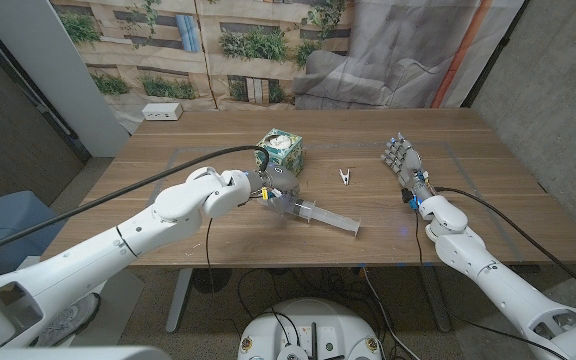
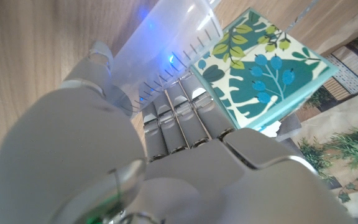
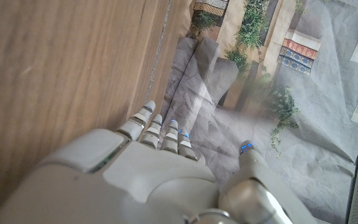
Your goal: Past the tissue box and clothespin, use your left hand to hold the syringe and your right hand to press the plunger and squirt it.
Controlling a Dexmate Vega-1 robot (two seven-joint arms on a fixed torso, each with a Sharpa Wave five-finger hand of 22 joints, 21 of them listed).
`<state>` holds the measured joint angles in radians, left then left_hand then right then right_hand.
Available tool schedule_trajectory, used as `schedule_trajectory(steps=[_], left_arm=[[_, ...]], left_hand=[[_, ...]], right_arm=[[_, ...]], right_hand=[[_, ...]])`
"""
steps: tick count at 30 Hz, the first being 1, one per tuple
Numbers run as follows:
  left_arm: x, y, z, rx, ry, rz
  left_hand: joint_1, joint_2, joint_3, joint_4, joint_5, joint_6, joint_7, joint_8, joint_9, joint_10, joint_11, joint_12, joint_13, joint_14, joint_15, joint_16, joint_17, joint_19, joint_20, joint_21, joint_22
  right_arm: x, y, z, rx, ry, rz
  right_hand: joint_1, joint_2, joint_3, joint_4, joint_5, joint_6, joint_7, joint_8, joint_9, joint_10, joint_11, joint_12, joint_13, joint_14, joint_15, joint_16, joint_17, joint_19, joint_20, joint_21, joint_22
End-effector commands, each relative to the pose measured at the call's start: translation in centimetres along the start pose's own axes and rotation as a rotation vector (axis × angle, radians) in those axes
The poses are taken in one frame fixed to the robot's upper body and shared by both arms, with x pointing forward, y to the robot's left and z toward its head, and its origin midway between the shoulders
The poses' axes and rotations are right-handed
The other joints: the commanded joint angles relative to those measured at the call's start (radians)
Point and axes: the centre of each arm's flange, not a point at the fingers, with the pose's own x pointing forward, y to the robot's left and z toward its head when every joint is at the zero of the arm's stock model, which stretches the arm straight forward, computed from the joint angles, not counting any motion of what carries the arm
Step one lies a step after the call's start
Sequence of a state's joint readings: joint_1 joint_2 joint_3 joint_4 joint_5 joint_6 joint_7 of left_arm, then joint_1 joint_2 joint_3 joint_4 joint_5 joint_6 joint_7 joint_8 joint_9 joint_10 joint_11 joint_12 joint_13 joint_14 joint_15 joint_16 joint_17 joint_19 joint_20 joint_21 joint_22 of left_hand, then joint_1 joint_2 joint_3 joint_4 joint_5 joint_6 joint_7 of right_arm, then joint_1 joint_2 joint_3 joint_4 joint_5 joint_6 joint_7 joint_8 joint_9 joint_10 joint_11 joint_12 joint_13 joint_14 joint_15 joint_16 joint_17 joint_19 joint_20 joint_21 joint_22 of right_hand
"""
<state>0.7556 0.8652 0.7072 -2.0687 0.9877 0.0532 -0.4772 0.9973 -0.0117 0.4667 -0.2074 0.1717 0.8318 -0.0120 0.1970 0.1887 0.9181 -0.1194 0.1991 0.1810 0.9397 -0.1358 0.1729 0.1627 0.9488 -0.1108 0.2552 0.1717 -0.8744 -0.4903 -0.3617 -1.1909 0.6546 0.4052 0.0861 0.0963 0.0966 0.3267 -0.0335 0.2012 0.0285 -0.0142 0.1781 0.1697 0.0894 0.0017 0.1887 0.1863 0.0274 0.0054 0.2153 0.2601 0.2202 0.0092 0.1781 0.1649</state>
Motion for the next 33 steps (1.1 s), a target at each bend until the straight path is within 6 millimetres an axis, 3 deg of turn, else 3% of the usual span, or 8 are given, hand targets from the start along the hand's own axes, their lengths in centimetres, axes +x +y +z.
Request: schedule_trajectory(steps=[1, 11, 23, 33], left_arm=[[-0.6, 1.9, -0.4, 0.016, 0.027, 0.058], [-1.4, 2.3, -0.5, -0.012, 0.061, 0.125], [-2.0, 1.4, -0.3, -0.053, 0.097, 0.214], [-2.1, 0.3, -0.7, -0.180, 0.188, 0.289]], left_hand=[[-0.014, 0.155, 0.072, 0.064, 0.001, 0.077, -0.008, 0.004, 0.003, 0.034, -0.031, -0.001, 0.001, 0.009, -0.085, 0.003, 0.003, 0.027, -0.059, -0.003, 0.002], [-0.021, 0.156, 0.077, 0.063, 0.001, 0.075, -0.004, 0.003, 0.004, 0.034, -0.032, -0.002, 0.001, 0.009, -0.084, 0.002, 0.003, 0.024, -0.058, -0.006, 0.002], [-0.057, 0.182, 0.089, 0.087, 0.008, 0.067, 0.005, 0.011, 0.019, 0.048, -0.048, 0.000, 0.005, 0.021, -0.084, 0.006, 0.006, 0.034, -0.056, -0.007, 0.003], [-0.064, 0.184, 0.099, 0.088, 0.011, 0.073, 0.008, 0.019, 0.026, 0.057, -0.054, 0.001, 0.006, 0.026, -0.085, 0.006, 0.006, 0.044, -0.056, -0.006, 0.003]], right_arm=[[0.3, 0.3, 0.1, -0.011, 0.006, 0.018], [0.3, -0.3, 0.8, -0.049, 0.011, 0.014], [0.7, -0.8, 1.7, -0.081, 0.013, 0.022], [0.9, -0.9, 3.0, -0.146, -0.001, 0.035]], right_hand=[[-0.003, 0.014, 0.001, -0.004, -0.005, 0.005, -0.004, 0.009, 0.005, 0.004, -0.003, 0.005, 0.002, 0.005, -0.002, 0.006, 0.001, 0.005, 0.002, 0.010, 0.003], [-0.004, 0.015, 0.001, -0.005, -0.005, 0.006, -0.004, 0.009, 0.005, 0.003, -0.005, 0.005, 0.002, 0.005, -0.002, 0.006, 0.001, 0.006, 0.002, 0.010, 0.003], [-0.005, 0.016, 0.001, -0.007, -0.005, 0.006, -0.004, 0.009, 0.005, 0.003, -0.003, 0.005, 0.002, 0.004, -0.002, 0.007, 0.000, 0.006, 0.001, 0.010, 0.003], [-0.006, 0.016, 0.001, -0.008, -0.006, 0.007, -0.005, 0.009, 0.006, 0.003, -0.003, 0.005, 0.002, 0.004, -0.001, 0.008, 0.000, 0.006, 0.001, 0.010, 0.003]])
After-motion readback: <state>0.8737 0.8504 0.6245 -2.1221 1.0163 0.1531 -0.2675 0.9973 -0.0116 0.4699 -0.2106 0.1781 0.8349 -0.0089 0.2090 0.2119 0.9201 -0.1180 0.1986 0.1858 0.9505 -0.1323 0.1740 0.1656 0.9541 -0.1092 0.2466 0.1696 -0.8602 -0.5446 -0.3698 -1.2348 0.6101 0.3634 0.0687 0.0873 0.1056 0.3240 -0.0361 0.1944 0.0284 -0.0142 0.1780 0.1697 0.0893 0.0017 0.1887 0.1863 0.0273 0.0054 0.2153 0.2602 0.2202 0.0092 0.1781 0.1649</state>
